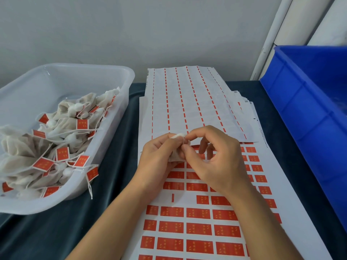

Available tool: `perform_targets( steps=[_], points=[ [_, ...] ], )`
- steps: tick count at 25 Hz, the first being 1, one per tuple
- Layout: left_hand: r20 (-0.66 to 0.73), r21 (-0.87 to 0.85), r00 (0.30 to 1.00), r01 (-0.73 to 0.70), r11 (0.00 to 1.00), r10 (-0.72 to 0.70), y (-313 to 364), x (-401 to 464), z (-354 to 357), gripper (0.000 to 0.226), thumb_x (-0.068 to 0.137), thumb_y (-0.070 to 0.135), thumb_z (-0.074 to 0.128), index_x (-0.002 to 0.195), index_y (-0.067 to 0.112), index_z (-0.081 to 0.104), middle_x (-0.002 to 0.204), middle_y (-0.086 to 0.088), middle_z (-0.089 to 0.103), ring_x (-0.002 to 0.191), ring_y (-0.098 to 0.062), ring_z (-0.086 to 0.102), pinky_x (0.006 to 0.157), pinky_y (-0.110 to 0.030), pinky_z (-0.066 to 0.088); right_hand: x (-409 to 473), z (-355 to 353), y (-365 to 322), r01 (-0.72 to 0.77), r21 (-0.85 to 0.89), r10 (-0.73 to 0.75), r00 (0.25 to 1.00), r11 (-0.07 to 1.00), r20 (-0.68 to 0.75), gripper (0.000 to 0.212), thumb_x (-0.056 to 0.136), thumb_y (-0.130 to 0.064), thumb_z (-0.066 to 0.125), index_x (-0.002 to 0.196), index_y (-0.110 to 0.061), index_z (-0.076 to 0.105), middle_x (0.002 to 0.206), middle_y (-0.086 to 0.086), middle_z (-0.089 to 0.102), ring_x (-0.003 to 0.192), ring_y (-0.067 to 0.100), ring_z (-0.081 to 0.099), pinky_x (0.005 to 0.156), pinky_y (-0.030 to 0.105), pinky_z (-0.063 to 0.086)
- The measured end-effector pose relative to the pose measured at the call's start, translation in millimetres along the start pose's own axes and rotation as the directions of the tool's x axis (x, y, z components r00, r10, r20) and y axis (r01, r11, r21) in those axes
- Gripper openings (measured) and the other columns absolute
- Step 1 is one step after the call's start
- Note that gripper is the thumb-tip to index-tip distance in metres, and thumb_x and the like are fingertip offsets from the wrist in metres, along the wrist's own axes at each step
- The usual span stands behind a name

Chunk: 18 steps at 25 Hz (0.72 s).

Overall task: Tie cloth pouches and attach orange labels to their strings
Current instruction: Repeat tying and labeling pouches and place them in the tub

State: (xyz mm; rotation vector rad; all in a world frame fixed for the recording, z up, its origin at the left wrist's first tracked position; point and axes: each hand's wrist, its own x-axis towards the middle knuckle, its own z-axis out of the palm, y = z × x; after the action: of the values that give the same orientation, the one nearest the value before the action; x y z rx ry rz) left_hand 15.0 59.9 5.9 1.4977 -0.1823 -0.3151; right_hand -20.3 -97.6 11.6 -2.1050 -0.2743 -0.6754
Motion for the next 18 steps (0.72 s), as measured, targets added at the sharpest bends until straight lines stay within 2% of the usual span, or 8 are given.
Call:
perform_targets(
  steps=[4,9,14,18],
  points=[
    [-0.014,0.0,1.0,0.015,1.0,-0.015,1.2,0.1,0.8,0.028,0.105,0.031,0.058,0.094,0.017,0.08,0.093,-0.007,0.078,0.09,-0.028,0.078,0.085,-0.043,0.064,-0.2,0.5,-0.6,0.013,-0.011,-0.013,1.0,1.0,0.006,0.022,0.085,-0.031,0.077,0.104,-0.023,0.071,0.099,-0.019,0.067,0.085,-0.002,0.062,0.068,0.005,0.047],
    [-0.016,-0.016,1.0,0.016,1.0,-0.016,-0.5,0.1,0.9,0.027,0.102,0.031,0.061,0.091,0.014,0.078,0.092,-0.011,0.077,0.088,-0.029,0.078,0.084,-0.043,0.064,-0.3,0.5,-0.8,0.018,-0.057,-0.018,1.0,0.998,-0.01,0.019,0.086,-0.032,0.076,0.101,-0.022,0.073,0.095,-0.02,0.066,0.078,-0.004,0.061,0.065,0.004,0.047],
    [-0.013,0.002,1.0,0.016,1.0,-0.016,-0.9,-0.2,1.2,0.029,0.105,0.028,0.059,0.088,0.014,0.077,0.093,-0.014,0.077,0.092,-0.035,0.077,0.093,-0.057,0.061,-0.9,0.4,1.1,0.007,-0.062,-0.008,1.0,0.998,-0.019,0.012,0.091,-0.028,0.072,0.1,-0.021,0.076,0.092,-0.018,0.069,0.074,-0.008,0.061,0.064,0.003,0.046],
    [-0.022,0.08,1.0,0.013,0.997,-0.012,1.8,-1.7,2.5,0.03,0.102,0.035,0.059,0.082,0.019,0.074,0.091,-0.013,0.078,0.09,-0.035,0.078,0.091,-0.061,0.061,-1.7,1.6,3.9,-0.025,-0.096,0.027,0.999,0.995,0.018,0.008,0.096,-0.028,0.067,0.102,-0.024,0.07,0.09,-0.021,0.063,0.075,-0.006,0.061,0.066,0.003,0.046]
  ],
)
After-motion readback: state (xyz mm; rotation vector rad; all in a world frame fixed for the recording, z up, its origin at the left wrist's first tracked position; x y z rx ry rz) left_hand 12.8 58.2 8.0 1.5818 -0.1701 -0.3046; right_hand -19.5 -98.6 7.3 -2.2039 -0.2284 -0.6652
